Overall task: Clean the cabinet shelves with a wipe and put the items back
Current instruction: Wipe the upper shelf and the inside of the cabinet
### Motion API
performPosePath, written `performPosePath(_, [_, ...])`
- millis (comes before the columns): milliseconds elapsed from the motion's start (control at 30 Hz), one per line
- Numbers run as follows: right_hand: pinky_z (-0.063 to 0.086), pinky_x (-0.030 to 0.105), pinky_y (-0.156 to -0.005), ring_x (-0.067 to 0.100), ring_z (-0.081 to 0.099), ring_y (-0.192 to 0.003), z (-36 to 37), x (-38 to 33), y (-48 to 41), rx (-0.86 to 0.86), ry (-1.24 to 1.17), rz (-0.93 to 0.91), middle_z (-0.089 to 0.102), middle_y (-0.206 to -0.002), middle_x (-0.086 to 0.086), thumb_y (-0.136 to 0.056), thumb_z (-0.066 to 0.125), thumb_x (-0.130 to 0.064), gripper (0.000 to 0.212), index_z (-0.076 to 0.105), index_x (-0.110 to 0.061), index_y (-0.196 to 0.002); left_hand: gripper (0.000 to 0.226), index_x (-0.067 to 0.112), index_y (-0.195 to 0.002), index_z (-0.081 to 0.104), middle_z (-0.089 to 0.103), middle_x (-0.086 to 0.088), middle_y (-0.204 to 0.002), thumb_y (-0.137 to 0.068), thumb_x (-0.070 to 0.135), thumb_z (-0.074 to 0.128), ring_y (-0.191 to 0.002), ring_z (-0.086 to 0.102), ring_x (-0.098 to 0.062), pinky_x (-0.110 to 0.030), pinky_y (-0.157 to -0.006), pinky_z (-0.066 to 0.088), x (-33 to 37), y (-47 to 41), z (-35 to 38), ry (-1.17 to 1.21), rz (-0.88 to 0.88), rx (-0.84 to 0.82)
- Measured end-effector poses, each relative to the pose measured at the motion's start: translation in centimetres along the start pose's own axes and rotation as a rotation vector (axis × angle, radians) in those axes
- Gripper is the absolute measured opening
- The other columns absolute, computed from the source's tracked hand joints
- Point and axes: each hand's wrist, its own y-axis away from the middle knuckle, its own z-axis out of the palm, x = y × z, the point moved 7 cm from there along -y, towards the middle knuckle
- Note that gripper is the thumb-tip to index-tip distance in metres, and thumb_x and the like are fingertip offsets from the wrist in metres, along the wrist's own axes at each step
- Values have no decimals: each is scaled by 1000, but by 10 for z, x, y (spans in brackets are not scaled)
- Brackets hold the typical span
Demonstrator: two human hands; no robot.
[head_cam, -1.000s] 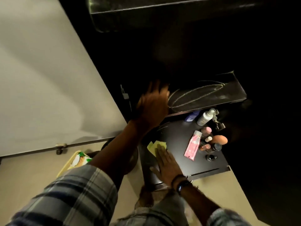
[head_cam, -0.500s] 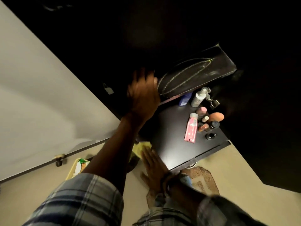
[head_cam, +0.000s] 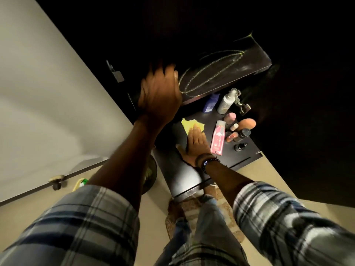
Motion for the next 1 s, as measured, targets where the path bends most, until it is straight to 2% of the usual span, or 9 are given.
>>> performPosePath(67, [26, 51, -114, 41, 26, -140, 25, -21, 27, 11, -1, -131, 29, -150, 26, -87, 36, -59, 83, 33, 5, -141, 37, 7, -115, 56, 61, -18, -100, -98, 23, 26, -87, 57, -32, -37, -76, 43, -1, 1, 0, 64, -42, -33])
performPosePath(200, [10, 42, -119, 31, 23, -143, 70, -31, 134, -160, 105, -404, 25, -154, 16, -90, 34, -58, 76, 33, -4, -144, 28, 7, -110, 59, 63, -18, -97, -96, 19, 38, -81, 59, -33, -37, -69, 46, 0, 2, -5, 84, -28, 31])
performPosePath(333, [15, 39, -115, 32, 38, -137, 54, 23, 146, -75, 207, -332, 28, -150, 14, -87, 42, -57, 76, 39, -3, -141, 23, 8, -101, 61, 63, -16, -87, -94, 17, 41, -72, 59, -29, -33, -63, 46, -1, 2, -3, 38, -8, 36])
performPosePath(533, [-1, 38, -118, 33, 8, -146, 26, 11, 60, 6, 106, -57, 12, -157, 19, -91, 32, -60, 83, 13, -3, -149, 36, 7, -123, 49, 53, -20, -115, -100, 24, 27, -101, 51, -33, -39, -85, 38, -3, -1, -3, 147, -69, -103])
performPosePath(633, [8, 44, -121, 33, 8, -146, 46, -33, 70, -30, 152, -202, 10, -157, 18, -93, 19, -59, 80, 12, -2, -148, 37, 8, -125, 47, 52, -19, -119, -101, 25, 26, -106, 50, -34, -40, -89, 37, 0, 1, -4, 153, -84, -133])
performPosePath(700, [21, 45, -117, 33, 23, -143, 61, -47, 107, -42, 177, -347, 22, -154, 17, -92, 21, -55, 76, 22, -2, -146, 37, 8, -125, 48, 53, -18, -118, -101, 26, 26, -106, 49, -33, -40, -89, 36, 1, 2, -3, 158, -93, -150])
performPosePath(800, [13, 41, -117, 27, 33, -139, 69, -21, 153, -64, 240, -494, 29, -151, 9, -89, 35, -54, 70, 33, -10, -144, 37, 9, -125, 49, 53, -18, -118, -101, 26, 27, -106, 50, -33, -39, -88, 36, 0, 2, -1, 169, -103, -162])
performPosePath(900, [35, 46, -111, 29, 36, -138, 54, 55, 160, -25, 179, -307, 26, -152, 10, -92, 28, -59, 72, 34, -9, -144, 37, 9, -124, 50, 54, -18, -118, -100, 26, 27, -105, 50, -33, -39, -88, 37, 0, 1, 0, 175, -109, -162])
performPosePath(1000, [28, 44, -112, 30, 30, -141, 30, 114, 152, 9, 119, -4, 24, -154, 15, -92, 11, -61, 79, 28, -5, -146, 37, 8, -123, 50, 54, -19, -117, -100, 25, 28, -104, 51, -33, -39, -88, 37, -1, 1, -1, 193, -117, -161])
